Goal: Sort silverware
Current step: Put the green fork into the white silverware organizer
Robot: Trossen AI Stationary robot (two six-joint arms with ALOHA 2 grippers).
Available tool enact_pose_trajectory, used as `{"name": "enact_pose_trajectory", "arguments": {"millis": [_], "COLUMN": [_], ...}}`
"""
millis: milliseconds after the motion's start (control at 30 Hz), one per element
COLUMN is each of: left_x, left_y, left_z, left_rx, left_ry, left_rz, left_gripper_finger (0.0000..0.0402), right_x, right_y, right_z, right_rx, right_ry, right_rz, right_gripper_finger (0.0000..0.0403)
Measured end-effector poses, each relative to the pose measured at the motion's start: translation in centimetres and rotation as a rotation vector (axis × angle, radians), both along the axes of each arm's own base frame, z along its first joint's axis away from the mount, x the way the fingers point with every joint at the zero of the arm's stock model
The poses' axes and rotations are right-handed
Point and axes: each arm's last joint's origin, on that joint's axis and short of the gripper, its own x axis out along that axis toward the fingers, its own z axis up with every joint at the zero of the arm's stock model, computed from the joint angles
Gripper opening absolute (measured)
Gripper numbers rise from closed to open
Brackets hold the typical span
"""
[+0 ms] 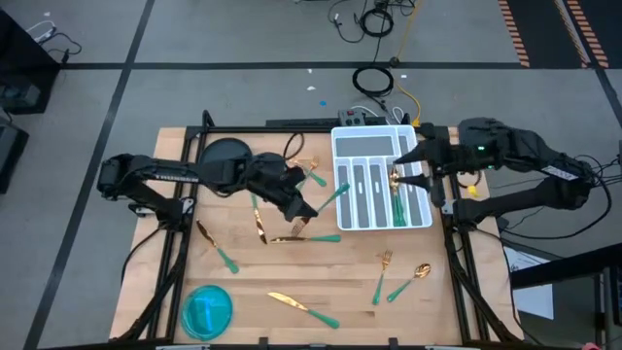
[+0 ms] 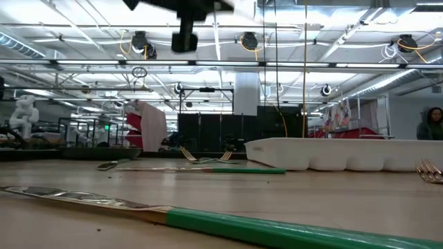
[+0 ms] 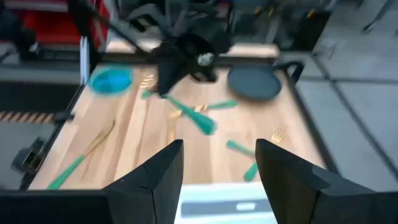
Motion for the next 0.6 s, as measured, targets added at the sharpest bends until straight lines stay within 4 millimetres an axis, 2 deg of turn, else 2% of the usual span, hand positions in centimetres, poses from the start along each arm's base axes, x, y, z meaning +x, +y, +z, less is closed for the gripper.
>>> {"name": "enact_pose_trajectory", "arguments": {"millis": [200,433,600], "left_x": [1.1,2.2,2.8], "left_y": [0.6,0.4,0.5], "left_z": [-2.5,-4.7,-4.8], "left_rx": [-0.031,-0.072,-0.064], "left_ry": [0.083,0.141,0.092], "left_rz": [-0.081,-0.148,-0.147], "left_gripper_finger": [0.0,0.0,0.0], "right_x": [4.7,9.7,12.2], "right_y": [-0.1,-0.1,-0.3], "right_z": [-3.2,-6.4,-8.4], "right_rx": [0.048,0.066,0.108], "right_ry": [0.25,0.335,0.357], "right_rz": [0.158,0.388,0.503], "right_gripper_finger": [0.0192,0.0192,0.0192]}}
